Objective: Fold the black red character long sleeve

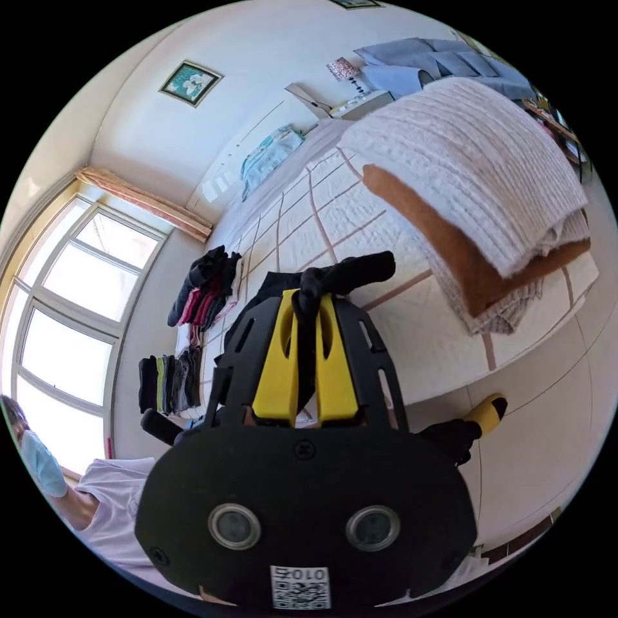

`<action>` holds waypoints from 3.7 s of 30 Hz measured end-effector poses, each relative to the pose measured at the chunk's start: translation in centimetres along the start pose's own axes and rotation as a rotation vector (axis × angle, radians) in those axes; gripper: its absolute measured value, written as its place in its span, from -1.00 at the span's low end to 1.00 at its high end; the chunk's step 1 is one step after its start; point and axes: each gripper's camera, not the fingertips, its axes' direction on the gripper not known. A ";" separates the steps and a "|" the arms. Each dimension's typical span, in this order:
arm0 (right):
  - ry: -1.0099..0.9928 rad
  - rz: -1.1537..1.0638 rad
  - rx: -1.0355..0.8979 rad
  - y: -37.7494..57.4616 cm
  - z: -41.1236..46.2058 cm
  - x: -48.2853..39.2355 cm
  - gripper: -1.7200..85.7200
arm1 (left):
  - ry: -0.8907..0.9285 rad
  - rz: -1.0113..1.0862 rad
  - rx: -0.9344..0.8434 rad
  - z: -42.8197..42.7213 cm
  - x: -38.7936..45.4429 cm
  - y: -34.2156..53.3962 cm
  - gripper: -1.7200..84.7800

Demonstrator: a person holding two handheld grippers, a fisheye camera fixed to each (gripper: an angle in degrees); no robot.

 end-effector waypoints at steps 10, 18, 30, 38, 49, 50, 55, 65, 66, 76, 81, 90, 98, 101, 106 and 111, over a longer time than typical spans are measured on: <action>0.374 -0.384 -0.420 -12.9 21.0 -30.2 -0.82 | 0.015 -0.523 0.309 -16.0 -15.2 3.2 -0.94; 0.108 -0.357 -0.401 -14.3 26.1 -33.5 -0.74 | -0.037 -0.790 0.342 -21.5 -23.0 7.5 -0.90; 0.216 -0.529 -0.042 -0.5 8.5 -28.9 -0.73 | -0.193 -0.667 0.204 -24.2 -22.5 1.4 -0.91; 0.126 -0.687 -0.105 15.0 6.2 -31.2 -0.74 | -0.111 -0.846 0.212 -25.2 -24.7 5.6 -0.92; 0.416 -1.255 -0.069 31.9 8.3 -42.3 -0.60 | -0.182 -0.717 0.063 -29.6 -18.8 2.3 -0.78; 0.427 -1.269 -0.080 32.3 8.7 -42.6 -0.59 | -0.162 -0.717 0.027 -29.0 -18.1 2.3 -0.77; 0.593 -1.334 -0.106 34.4 12.9 -44.2 -0.64 | -0.028 -0.753 -0.026 -25.6 -16.8 2.9 -0.72; 0.334 -1.167 -0.173 30.2 7.7 -46.5 -0.85 | 0.110 -0.810 -0.015 -22.5 -16.3 1.7 -0.60; 0.344 -1.171 -0.169 30.2 7.4 -46.7 -0.85 | 0.133 -0.828 -0.001 -22.1 -16.2 1.7 -0.58; 0.244 -1.158 -0.169 29.3 7.5 -46.4 -0.87 | 0.249 -0.971 0.113 -19.7 -16.1 1.5 -0.54; 0.176 -1.191 -0.199 31.0 9.3 -46.4 -0.88 | 0.137 -0.934 0.075 -19.9 -14.9 -0.2 -0.60; -0.175 -0.719 -0.172 25.5 9.6 -34.9 -0.66 | 0.165 -0.893 0.061 -23.8 -14.5 -1.7 -0.77; -0.652 -0.030 -0.118 16.6 14.2 -15.1 -0.58 | 0.208 -0.829 0.096 -27.0 -15.2 -5.7 -0.80; -0.719 0.074 -0.166 14.9 18.5 -12.3 -0.58 | 0.250 -0.859 0.120 -26.3 -15.4 -5.5 -0.80; -0.758 0.191 -0.103 12.4 21.9 -8.5 -0.61 | 0.267 -0.858 0.135 -25.4 -15.2 -6.1 -0.80; -0.706 0.168 -0.135 9.4 24.1 -7.2 -0.64 | 0.271 -0.849 0.152 -24.7 -14.9 -6.8 -0.80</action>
